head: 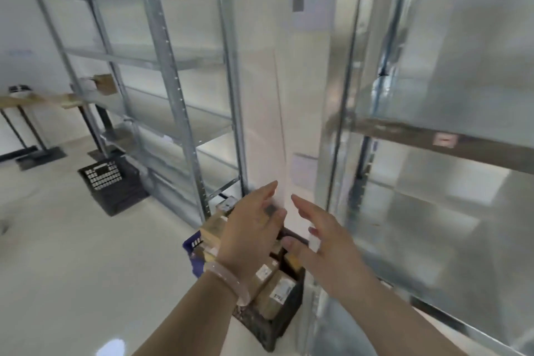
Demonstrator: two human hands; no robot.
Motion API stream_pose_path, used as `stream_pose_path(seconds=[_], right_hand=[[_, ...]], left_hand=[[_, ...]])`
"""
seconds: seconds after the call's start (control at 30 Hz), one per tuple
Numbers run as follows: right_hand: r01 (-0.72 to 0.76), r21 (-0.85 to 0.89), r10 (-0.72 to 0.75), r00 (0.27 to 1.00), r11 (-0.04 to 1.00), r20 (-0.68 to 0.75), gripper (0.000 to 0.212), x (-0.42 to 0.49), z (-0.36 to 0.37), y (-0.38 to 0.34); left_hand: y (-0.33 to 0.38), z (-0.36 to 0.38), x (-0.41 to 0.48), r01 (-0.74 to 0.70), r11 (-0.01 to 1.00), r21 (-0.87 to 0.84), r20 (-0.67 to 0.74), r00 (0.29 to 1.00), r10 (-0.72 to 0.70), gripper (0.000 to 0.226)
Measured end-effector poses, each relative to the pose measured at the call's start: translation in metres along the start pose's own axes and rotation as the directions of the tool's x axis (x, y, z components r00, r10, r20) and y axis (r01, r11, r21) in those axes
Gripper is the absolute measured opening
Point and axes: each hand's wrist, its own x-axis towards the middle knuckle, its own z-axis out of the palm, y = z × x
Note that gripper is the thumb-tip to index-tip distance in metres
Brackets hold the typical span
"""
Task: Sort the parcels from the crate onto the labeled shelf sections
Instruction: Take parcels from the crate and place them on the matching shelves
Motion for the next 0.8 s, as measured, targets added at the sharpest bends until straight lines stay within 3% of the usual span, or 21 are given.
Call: stream_pose_path(seconds=[0.27,0.8], right_hand=[[-0.125,-0.015,0.126,0.987,0.992,0.097,0.052,0.055,0.107,0.003],[-0.366,0.049,0.366,0.930,0.929,0.007,0.059,0.228,0.149,0.118]], left_hand=[[-0.092,-0.066,0.036,0.031,0.994,0.102,0.068,0.997,-0.038,0.043],[-0.212,-0.041,0.206,0.115,0.974,0.197,0.198,0.968,-0.155,0.049]])
